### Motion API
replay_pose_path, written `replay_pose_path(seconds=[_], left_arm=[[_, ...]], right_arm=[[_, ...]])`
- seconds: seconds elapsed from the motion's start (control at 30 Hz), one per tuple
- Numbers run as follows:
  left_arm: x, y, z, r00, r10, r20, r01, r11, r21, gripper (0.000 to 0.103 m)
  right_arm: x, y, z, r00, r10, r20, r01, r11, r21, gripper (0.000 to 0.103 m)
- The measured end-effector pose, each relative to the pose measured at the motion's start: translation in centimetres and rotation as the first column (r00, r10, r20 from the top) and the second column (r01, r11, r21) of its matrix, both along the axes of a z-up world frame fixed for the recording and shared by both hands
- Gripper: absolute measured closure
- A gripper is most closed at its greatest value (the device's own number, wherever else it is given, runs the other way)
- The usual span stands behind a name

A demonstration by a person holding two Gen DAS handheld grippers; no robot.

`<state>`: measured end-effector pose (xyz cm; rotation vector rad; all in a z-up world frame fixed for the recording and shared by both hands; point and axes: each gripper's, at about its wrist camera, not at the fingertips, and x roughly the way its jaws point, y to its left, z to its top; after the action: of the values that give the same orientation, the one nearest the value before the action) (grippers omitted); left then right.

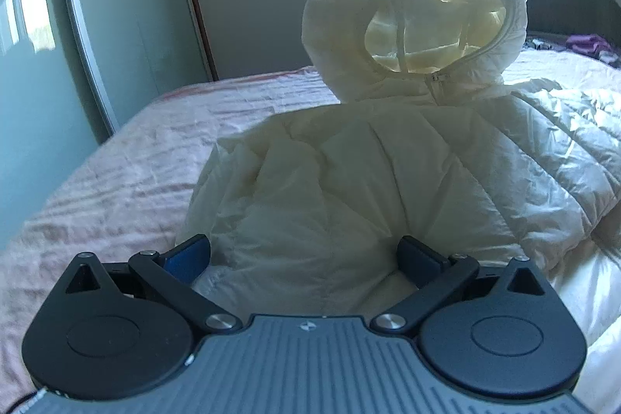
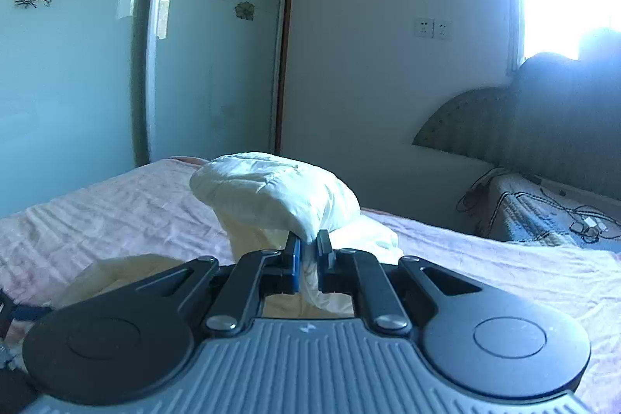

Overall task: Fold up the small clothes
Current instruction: 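Fold the hood down onto the jacket body with the right gripper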

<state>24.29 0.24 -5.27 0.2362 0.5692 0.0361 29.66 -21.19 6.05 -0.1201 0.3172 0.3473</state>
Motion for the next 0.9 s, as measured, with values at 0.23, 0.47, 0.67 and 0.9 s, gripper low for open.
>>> replay_pose_path(seconds=[0.23,0.47,0.67,0.9], left_arm=[[-0.6,-1.2,0.5,1.000,-0.007,0.019,0.005,0.996,0.091,0.000],[-1.2,-1.7,1.2,1.000,-0.010,0.020,0.007,0.994,0.107,0.000],[-2.0,-2.0,1.6,1.000,-0.018,0.018,0.016,0.994,0.109,0.000],[-2.3,-1.4,3.1,1.000,-0.023,0.015,0.022,0.999,0.039,0.000]], right_arm=[[-2.5,-1.6,-0.6,1.000,-0.004,-0.013,0.004,1.000,0.011,0.095],[-4.5,-3.2,-2.0,0.999,-0.010,-0.039,0.012,0.999,0.039,0.095],[-5.6,-3.1,-3.3,0.996,0.014,-0.091,-0.012,1.000,0.016,0.095],[-5.6,-2.7,-5.1,0.978,-0.015,-0.210,0.044,0.990,0.133,0.031]])
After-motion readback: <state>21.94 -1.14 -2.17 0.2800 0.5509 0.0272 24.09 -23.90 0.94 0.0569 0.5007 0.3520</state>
